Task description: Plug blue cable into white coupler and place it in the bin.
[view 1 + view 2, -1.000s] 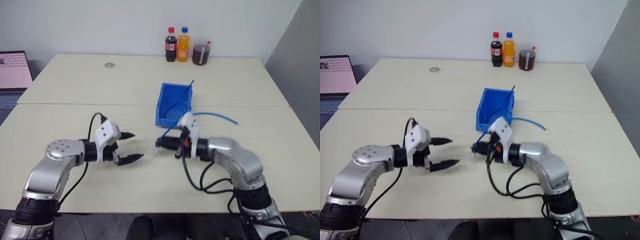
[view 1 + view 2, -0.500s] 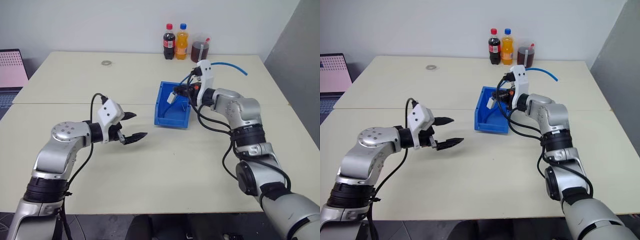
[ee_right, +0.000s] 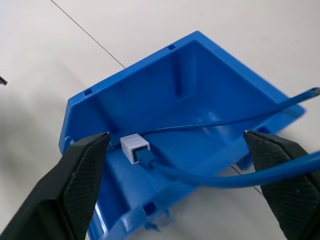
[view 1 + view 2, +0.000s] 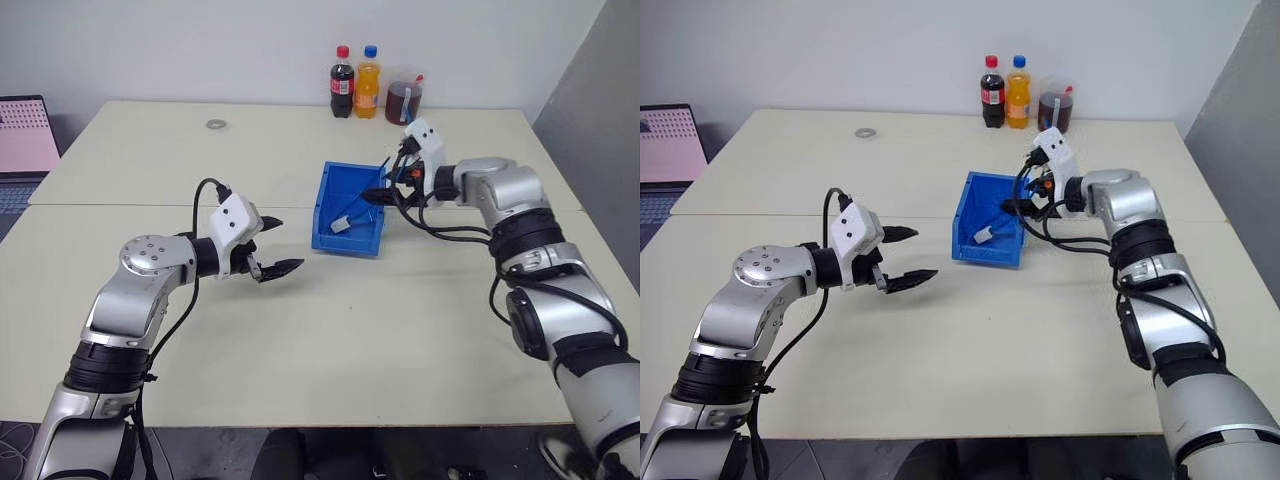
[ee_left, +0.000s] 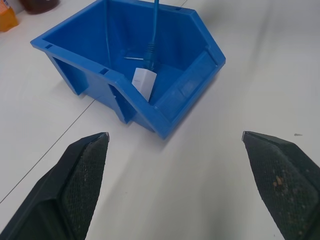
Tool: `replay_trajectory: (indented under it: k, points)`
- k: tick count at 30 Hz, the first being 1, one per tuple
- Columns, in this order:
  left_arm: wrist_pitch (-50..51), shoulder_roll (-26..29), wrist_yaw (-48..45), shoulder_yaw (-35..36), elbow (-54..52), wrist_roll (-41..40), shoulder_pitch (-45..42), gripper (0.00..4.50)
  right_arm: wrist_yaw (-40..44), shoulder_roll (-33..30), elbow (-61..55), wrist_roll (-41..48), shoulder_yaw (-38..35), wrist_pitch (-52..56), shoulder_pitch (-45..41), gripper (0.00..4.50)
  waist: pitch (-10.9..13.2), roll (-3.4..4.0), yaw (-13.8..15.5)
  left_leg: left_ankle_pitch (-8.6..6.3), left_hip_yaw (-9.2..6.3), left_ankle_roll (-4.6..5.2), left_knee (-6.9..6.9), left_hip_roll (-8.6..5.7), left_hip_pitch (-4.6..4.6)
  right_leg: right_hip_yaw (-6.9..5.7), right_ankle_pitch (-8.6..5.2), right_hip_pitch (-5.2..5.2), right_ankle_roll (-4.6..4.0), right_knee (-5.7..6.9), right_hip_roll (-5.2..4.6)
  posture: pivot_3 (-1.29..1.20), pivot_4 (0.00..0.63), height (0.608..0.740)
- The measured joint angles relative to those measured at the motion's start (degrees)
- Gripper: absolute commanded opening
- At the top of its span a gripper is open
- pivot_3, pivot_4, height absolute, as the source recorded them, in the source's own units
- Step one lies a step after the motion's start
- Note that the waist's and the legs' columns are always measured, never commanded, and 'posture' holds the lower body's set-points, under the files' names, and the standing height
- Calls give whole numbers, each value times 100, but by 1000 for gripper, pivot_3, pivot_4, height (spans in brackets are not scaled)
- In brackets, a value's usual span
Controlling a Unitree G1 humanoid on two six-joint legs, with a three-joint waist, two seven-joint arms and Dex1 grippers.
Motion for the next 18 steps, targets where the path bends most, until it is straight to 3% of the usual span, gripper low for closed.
replay_trajectory:
  k: [5, 10, 18]
  points:
    - [84, 23, 264, 387, 392, -20, -20, 4500, 654, -881, -1477, 87, 66, 474, 836, 4457, 0, 0, 46, -2, -18, 2, 34, 2, -15, -9, 1, 5, 2, 4, 2, 0, 150, 740]
    - [134, 223, 380, 692, 581, -25, 44, 4500, 822, -1790, -3569, 594, -293, 1197, 2401, 4457, 1, 1, 71, -2, -39, 3, 43, 1, -32, -25, 3, 3, 6, 4, -3, 0, 150, 740]
    - [479, 628, 245, 1118, 698, -339, -141, 4500, 562, -2359, -5595, 1602, -2009, 1614, 3784, 4457, 1, 1, 48, -1, -35, 2, 53, -8, -6, -14, 19, 25, 33, 4, 16, 0, 150, 740]
